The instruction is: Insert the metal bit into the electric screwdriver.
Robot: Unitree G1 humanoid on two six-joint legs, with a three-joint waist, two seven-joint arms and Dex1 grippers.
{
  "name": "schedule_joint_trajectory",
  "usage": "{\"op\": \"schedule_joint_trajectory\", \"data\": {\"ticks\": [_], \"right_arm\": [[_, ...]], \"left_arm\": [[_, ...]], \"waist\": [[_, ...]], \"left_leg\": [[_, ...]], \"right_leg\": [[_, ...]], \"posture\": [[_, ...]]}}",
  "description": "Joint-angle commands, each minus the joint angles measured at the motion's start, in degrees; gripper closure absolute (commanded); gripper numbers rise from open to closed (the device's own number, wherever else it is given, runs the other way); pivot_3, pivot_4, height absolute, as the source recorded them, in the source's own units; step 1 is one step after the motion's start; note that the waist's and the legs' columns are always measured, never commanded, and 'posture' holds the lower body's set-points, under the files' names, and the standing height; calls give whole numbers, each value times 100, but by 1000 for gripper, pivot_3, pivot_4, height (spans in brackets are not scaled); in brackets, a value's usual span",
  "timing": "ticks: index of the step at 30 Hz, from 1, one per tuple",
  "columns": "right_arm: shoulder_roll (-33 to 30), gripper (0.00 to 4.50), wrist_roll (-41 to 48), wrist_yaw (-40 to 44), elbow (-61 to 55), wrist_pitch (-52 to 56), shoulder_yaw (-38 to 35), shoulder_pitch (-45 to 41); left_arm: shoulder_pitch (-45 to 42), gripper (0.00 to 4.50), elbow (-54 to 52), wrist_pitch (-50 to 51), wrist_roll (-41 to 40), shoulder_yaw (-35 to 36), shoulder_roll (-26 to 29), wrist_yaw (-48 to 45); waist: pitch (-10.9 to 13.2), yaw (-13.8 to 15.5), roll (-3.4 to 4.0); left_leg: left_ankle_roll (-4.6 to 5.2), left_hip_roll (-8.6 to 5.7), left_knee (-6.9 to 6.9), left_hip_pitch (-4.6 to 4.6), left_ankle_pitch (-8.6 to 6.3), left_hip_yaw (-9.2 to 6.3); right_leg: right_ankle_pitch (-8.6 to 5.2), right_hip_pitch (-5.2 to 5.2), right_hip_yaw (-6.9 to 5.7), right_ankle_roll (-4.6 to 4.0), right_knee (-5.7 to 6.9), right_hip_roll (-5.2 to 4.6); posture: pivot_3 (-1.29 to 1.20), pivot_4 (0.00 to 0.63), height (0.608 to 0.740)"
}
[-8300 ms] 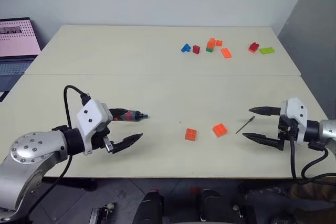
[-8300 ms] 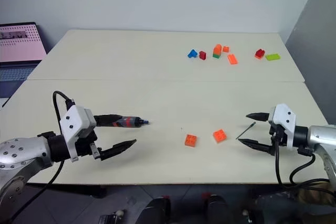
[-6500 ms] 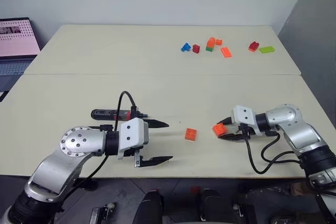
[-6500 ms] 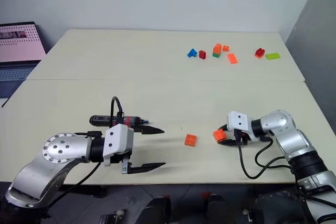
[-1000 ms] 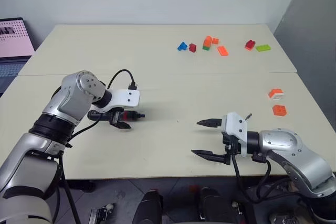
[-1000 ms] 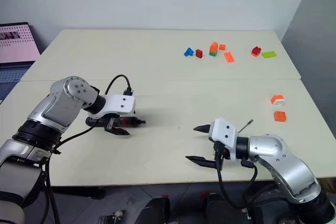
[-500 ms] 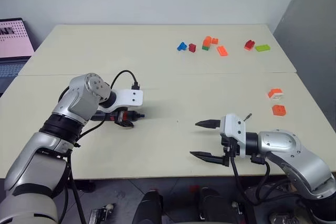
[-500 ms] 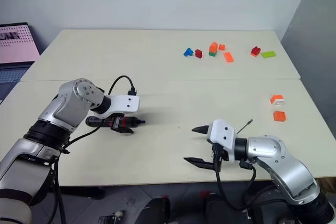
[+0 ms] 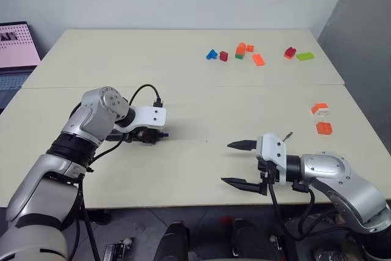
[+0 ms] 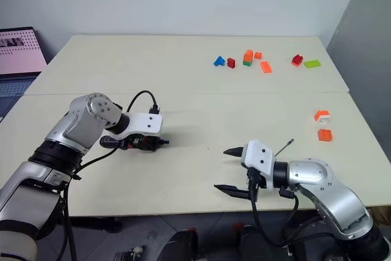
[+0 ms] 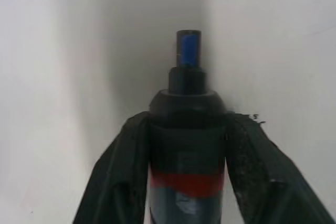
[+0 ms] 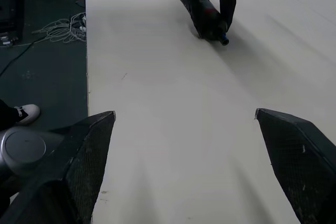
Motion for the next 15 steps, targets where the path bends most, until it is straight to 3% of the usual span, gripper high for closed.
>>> {"op": "schedule_joint_trajectory", "data": {"ticks": [1, 3, 7, 11, 15], "right_arm": [[-47, 0, 108, 5, -229, -13, -196, -6], [-78, 0, 150, 7, -216, 5, -302, -20], [-102, 0, 563, -124, -238, 252, -917, -98], [-185, 0, 943, -222, -286, 513, -1503, -140], [-355, 0, 1343, -282, -355, 799, -1923, -305]], "left_arm": [[49, 2840, -60, -102, -5, 151, 43, 84], [-33, 2840, -76, -124, -120, 278, -40, 184], [-301, 2840, -536, 594, -1114, 1189, -784, 674], [-326, 2840, -1290, 1752, -1737, 1788, -1402, 1162], [-6, 2843, -2176, 2613, -2344, 2459, -2363, 2366]], "waist": [[0, 0, 0], [0, 2, 0], [0, 45, -1], [3, 109, -5], [4, 57, -8]], "left_leg": [[0, 0, 0, 0, 0, 0], [0, 0, 0, 0, 0, -1], [0, -1, 15, -10, 0, -9], [0, -14, 61, -37, 0, -25], [0, -24, 68, -35, 0, -8]], "right_leg": [[0, 0, 0, 0, 0, 0], [0, 0, 0, 0, 0, 0], [2, 0, -8, 3, 1, -1], [14, 6, -25, 13, -2, -14], [25, 7, -1, 32, -8, -24]], "posture": [[0, 150, 740], [0, 150, 740], [0, 150, 740], [0, 150, 740], [0, 150, 740]]}}
